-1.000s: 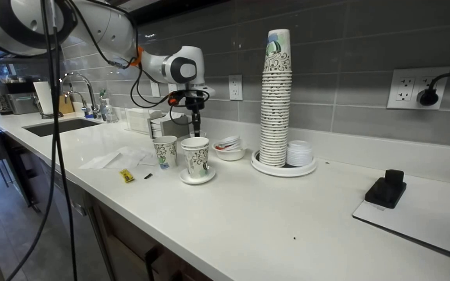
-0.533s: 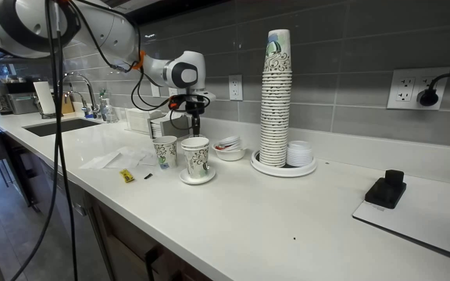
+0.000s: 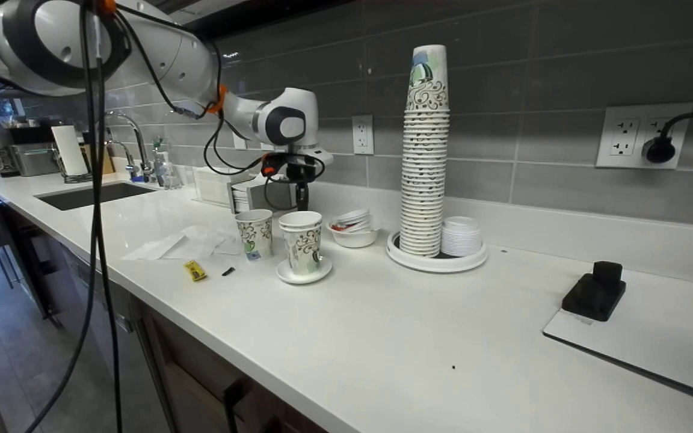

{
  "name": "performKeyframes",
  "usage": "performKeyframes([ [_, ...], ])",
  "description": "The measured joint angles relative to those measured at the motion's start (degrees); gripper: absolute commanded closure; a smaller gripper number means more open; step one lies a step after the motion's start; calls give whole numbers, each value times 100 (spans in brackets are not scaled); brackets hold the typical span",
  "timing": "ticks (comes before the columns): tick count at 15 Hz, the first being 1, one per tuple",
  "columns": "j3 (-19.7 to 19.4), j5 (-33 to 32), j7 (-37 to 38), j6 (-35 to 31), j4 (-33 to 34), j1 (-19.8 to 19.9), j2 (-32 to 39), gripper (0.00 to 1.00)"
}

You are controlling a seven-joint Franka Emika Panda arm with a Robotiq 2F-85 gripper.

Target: Move the tea cup to the left of the white bowl

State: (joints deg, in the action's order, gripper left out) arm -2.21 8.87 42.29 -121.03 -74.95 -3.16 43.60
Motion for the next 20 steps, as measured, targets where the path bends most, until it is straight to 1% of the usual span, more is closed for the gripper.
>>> performKeyframes([
  [4, 4, 0, -5, -43, -1, -22, -14, 18],
  [5, 6, 0, -11, -20, -1, -32, -43, 10],
  [7, 34, 0, -80, 169, -5, -37, -165, 0],
  [10, 69, -8, -423, 755, -33, -37, -485, 0],
  [14, 67, -24, -1588, 1697, -302, 40, -1105, 0],
  [17, 62, -34, -2641, 2066, -810, 191, -1642, 0],
  [20, 49, -29, -3384, 2085, -1581, 374, -2248, 0],
])
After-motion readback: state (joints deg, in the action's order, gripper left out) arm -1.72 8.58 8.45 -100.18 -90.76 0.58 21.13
